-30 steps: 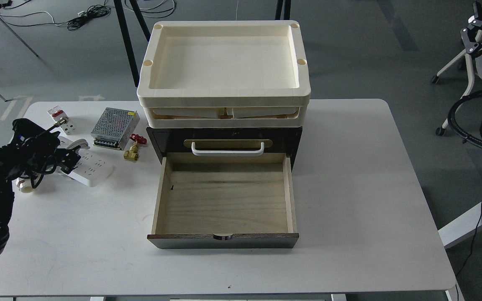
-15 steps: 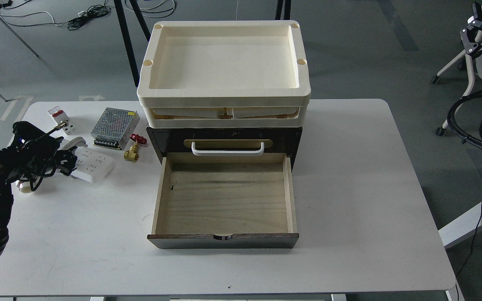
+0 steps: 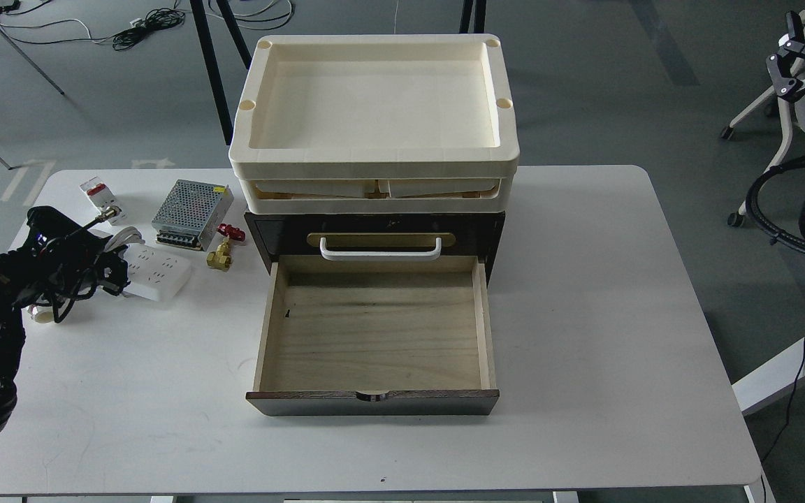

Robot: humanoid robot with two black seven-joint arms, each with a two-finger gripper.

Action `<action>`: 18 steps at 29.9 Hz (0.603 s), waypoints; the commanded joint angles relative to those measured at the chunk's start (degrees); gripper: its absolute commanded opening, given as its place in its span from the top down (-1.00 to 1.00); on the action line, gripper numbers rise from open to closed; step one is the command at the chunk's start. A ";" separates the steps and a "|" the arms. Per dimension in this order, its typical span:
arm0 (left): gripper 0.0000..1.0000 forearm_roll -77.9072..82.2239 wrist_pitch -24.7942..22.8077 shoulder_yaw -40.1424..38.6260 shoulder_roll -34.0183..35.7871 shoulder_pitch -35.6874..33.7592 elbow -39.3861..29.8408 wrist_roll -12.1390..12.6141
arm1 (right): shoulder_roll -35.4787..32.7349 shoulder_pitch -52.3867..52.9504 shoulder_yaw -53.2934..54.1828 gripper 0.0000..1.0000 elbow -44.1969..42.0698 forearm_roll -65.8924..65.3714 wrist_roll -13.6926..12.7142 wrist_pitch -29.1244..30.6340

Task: Put charging cable into cabinet
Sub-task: 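Close the left hand around the power strip and coiled cable, then lift the power strip with the left hand toward the open drawer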

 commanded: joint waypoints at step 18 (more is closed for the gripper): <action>0.78 -0.25 1.82 0.00 1.05 -2.02 0.00 0.00 | 0.00 -0.35 0.01 -0.99 0.00 0.00 0.00 0.00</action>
